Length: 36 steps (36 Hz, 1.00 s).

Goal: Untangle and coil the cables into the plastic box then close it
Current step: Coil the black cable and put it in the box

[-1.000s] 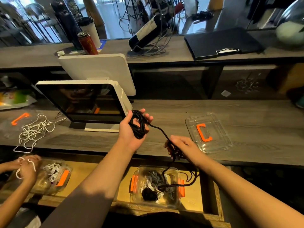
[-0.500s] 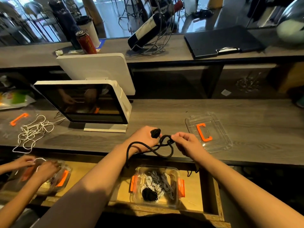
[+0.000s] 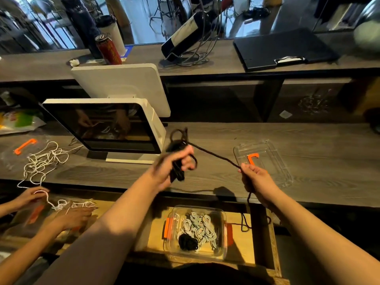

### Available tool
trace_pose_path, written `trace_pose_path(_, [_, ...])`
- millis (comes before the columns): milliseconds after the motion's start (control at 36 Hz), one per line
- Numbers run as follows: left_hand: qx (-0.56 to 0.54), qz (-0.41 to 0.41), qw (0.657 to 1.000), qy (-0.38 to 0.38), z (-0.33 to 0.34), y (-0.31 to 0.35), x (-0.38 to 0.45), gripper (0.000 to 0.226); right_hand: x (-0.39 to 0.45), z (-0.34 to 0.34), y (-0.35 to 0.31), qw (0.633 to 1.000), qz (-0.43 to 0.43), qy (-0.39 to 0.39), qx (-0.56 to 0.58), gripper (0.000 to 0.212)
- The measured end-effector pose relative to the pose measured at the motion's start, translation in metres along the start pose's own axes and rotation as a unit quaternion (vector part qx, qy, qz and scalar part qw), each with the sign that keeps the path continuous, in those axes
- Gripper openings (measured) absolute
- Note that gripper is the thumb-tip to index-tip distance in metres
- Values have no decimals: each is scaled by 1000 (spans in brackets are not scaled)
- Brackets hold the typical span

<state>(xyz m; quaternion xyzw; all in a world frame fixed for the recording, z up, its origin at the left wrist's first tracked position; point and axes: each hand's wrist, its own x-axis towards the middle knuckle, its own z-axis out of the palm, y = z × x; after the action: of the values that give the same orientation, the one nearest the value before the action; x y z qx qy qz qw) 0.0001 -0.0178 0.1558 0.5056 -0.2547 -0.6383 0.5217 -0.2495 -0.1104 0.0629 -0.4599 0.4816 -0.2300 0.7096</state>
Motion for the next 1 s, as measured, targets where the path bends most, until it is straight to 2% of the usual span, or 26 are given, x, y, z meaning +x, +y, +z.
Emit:
trace_pose_path(83, [81, 45, 987, 134, -15, 8, 3, 15, 6, -18, 22, 998, 38, 26, -47, 28])
trace_pose_path(167, [235, 47, 945, 221, -24, 9, 6, 15, 9, -17, 38, 989, 40, 54, -132, 30])
trace_pose_path(222, [295, 40, 925, 235, -24, 7, 7, 12, 13, -12, 43, 971, 37, 69, -225, 33])
trace_pose_path(278, [328, 14, 919, 219, -19, 4, 6, 13, 18, -5, 43, 939, 42, 69, -335, 33])
trace_pose_path(333, [358, -17, 913, 193, -10, 2, 3, 13, 19, 6, 33, 917, 30, 50, -395, 25])
trace_pose_path(361, [365, -28, 913, 180, -5, 2, 1, 13, 17, 15, 25, 921, 6, 43, -388, 23])
trace_pose_path(417, [361, -51, 919, 151, 1, 0, -2, 13, 8, 38, 0, 945, -62, 19, -321, 32])
trace_pose_path(472, [351, -71, 927, 110, 5, -2, -4, 11, -6, 61, -27, 964, -107, -30, -241, 34])
trace_pose_path(556, [339, -66, 932, 109, 9, -6, -4, 12, -18, 81, -46, 991, -36, -120, -40, 31])
trace_pose_path(611, [348, -56, 925, 141, 8, -6, -2, 13, -22, 82, -51, 984, 25, -152, 85, 30])
trace_pose_path(667, [361, -48, 917, 165, 7, -9, 0, 16, -22, 80, -49, 972, 59, -172, 146, 31])
trace_pose_path(778, [385, -24, 904, 183, 13, -18, 1, 15, -23, 81, -40, 954, 125, -198, 186, 48])
trace_pose_path(833, [399, -15, 899, 177, 18, -23, 0, 17, -25, 85, -37, 938, 140, -217, 232, 45])
trace_pose_path(889, [405, -15, 896, 180, 20, -26, 1, 17, -25, 87, -33, 929, 133, -206, 276, 33])
trace_pose_path(944, [415, -23, 887, 204, 18, -25, 3, 17, -21, 86, -30, 947, 113, -159, 255, 20])
trace_pose_path(1000, [415, -31, 880, 229, 11, -22, 4, 17, -16, 80, -27, 989, 72, -79, 97, 16])
